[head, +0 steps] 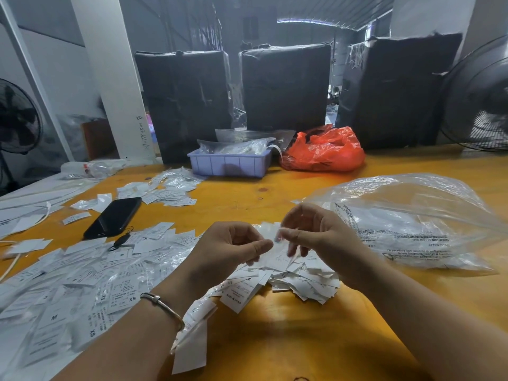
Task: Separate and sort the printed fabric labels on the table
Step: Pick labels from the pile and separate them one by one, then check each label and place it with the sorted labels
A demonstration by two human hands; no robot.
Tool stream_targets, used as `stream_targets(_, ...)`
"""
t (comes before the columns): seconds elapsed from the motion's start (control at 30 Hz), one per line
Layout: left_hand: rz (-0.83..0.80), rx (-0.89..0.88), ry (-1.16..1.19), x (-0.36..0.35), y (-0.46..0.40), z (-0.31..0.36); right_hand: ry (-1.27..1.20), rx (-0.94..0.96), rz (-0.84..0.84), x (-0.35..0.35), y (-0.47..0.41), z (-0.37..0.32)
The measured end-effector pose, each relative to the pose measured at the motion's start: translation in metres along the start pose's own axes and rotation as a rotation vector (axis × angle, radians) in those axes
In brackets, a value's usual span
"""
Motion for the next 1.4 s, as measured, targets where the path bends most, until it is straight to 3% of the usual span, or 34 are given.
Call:
stream_targets(0.07, 0.009, 0.028, -0.001, 0.001, -0.001, -0.003, 0.027, 0.044, -0.042, 0.001, 0.0, -0.005)
stream_targets(0.17, 0.013, 0.058, -0.02, 0.002, -0.002, -0.005, 0.262, 0.152, -0.13, -0.004, 0.003, -0.017)
stream_targets(0.27, -0.027, 0.067, -0.025, 0.002, -0.002, -0.006, 0.403, 0.255, 0.03, -0.004, 0.005, -0.022)
stream_targets(0.33, -0.027, 0.074, -0.011, 0.001, -0.001, -0.005, 0.368, 0.276, 0.129, -0.001, 0.005, -0.023)
stream_targets(0.47, 0.09, 0.041, 0.015, 0.006, -0.002, -0.002, 0.091, 0.164, 0.162, 0.008, 0.003, -0.014)
stream_targets(0.6, 0.054, -0.067, -0.113, 0.007, 0.0, 0.002, -0.129, 0.043, 0.11, 0.003, 0.002, -0.003)
stream_targets(0.73, 0.065, -0.115, -0.065, 0.003, 0.001, 0.004, -0.12, -0.004, 0.035, 0.0, 0.002, 0.001)
stream_targets(0.8, 0.129, -0.125, -0.004, 0.008, 0.0, 0.004, 0.022, 0.018, 0.082, 0.006, 0.0, 0.002)
stream_targets(0.9, 0.196, -0.118, 0.025, 0.016, -0.001, 0.002, 0.608, 0.104, 0.115, 0.014, -0.001, 0.0)
stream_targets(1.07, 0.252, -0.117, 0.023, 0.018, -0.001, -0.002, 0.97, 0.142, -0.176, -0.005, 0.001, 0.004)
stream_targets(1.23, 0.285, -0.104, -0.003, 0.02, -0.002, -0.004, 1.002, 0.187, -0.146, -0.009, 0.001, 0.0)
stream_targets(1.4, 0.286, -0.083, -0.018, 0.019, -0.002, -0.004, 0.876, 0.069, -0.219, -0.003, 0.002, -0.001)
Point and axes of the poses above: each hand's wrist, its own y-axis away from the middle knuckle, its own x-axis out of the back of the hand, z = x × y, the point moved 5 cm from there along -y, towards the middle knuckle, and after that the axes turned 3 degrees about x, right-handed, at the moved point
